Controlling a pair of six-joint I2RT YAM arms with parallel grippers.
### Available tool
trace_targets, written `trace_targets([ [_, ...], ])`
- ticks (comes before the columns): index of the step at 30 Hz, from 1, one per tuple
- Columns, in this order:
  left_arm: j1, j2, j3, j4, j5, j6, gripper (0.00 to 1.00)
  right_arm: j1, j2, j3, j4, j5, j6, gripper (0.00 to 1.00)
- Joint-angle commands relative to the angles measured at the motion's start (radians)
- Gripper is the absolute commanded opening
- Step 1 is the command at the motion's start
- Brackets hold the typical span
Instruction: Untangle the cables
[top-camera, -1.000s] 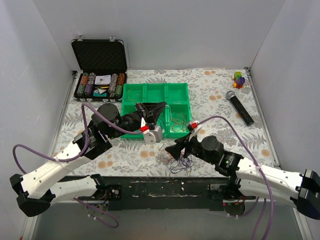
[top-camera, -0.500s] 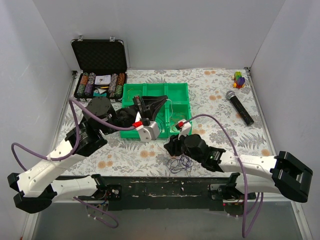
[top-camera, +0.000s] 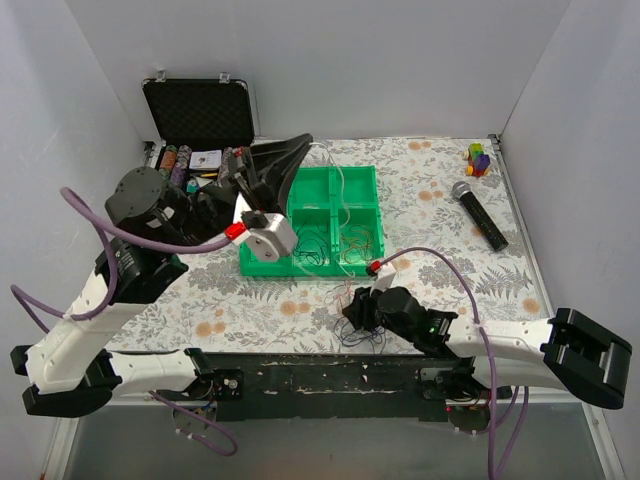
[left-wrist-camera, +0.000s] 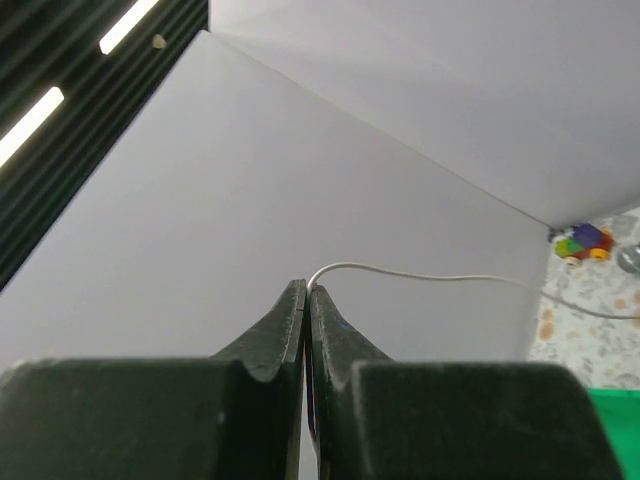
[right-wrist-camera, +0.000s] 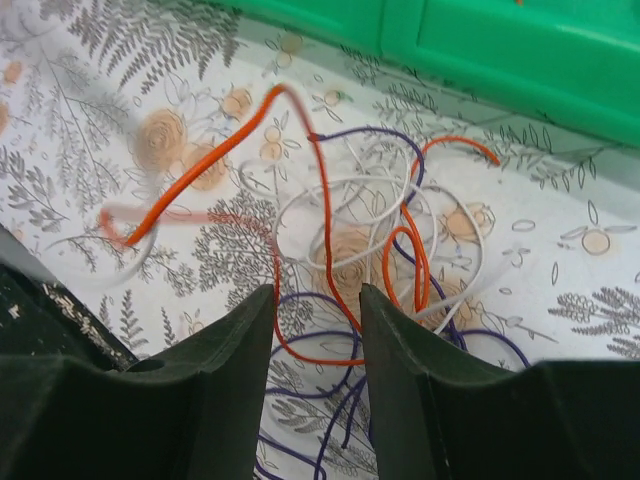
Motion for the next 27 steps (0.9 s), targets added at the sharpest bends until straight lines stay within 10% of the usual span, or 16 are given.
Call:
trace_targets([
  [1, -0.004, 0.020, 0.106, -0.002, -0.045, 0.098, 0.00, 0.015, -0.028, -0.038, -0.002, 0.028, 0.064, 0.48],
  [6, -0.006, 0.049, 0.146, 0.073, -0.076, 0.194, 0.00, 0.032, -0.051, -0.058, -0.048, 0.043, 0.089, 0.48],
  [17, -0.004, 0.207, 0.169, 0.761, -0.142, 0.454, 0.00, 0.051, -0.052, -0.107, -0.078, 0.052, 0.141, 0.48],
  [27, 0.013, 0.350, 0.344, 0.642, -0.284, 0.255, 0.00, 0.113, -0.155, -0.036, -0.142, 0.132, 0.091, 0.48],
])
